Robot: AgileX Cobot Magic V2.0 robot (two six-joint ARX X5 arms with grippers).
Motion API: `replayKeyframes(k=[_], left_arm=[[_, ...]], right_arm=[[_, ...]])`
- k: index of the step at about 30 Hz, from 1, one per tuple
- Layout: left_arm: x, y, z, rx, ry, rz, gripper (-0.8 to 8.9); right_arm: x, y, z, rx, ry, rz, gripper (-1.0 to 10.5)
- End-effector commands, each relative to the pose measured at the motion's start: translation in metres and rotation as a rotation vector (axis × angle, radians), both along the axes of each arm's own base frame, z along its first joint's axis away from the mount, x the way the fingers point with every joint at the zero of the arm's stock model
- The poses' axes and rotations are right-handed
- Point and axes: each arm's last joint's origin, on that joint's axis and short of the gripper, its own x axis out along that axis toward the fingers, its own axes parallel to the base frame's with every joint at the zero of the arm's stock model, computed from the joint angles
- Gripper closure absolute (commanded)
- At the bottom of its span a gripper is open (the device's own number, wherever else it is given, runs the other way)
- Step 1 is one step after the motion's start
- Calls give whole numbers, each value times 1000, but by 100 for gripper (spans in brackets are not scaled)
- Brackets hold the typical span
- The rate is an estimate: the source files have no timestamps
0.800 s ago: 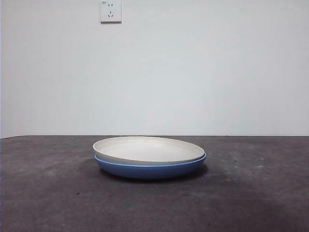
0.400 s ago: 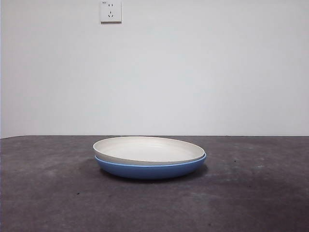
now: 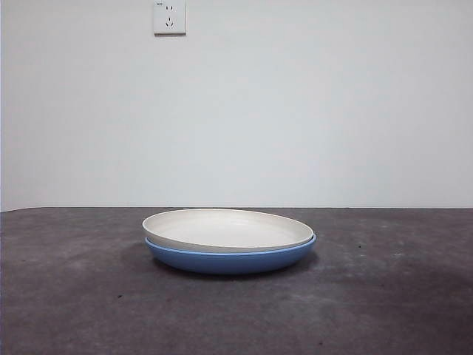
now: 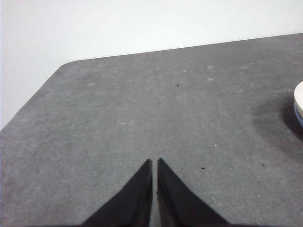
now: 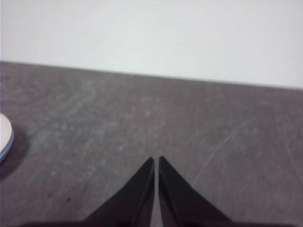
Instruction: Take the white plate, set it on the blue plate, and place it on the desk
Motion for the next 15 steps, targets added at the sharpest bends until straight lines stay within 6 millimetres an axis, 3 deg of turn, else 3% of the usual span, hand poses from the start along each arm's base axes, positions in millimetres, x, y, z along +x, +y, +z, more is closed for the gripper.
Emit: replayKeyframes(k=[1,15], left_arm=[[1,0,-8,-8,27,6,795],[1,0,-8,-8,27,6,795]], right_arm=[[-1,0,-6,25,46,-13,938],[-2,-1,-9,59,86,-31,938]])
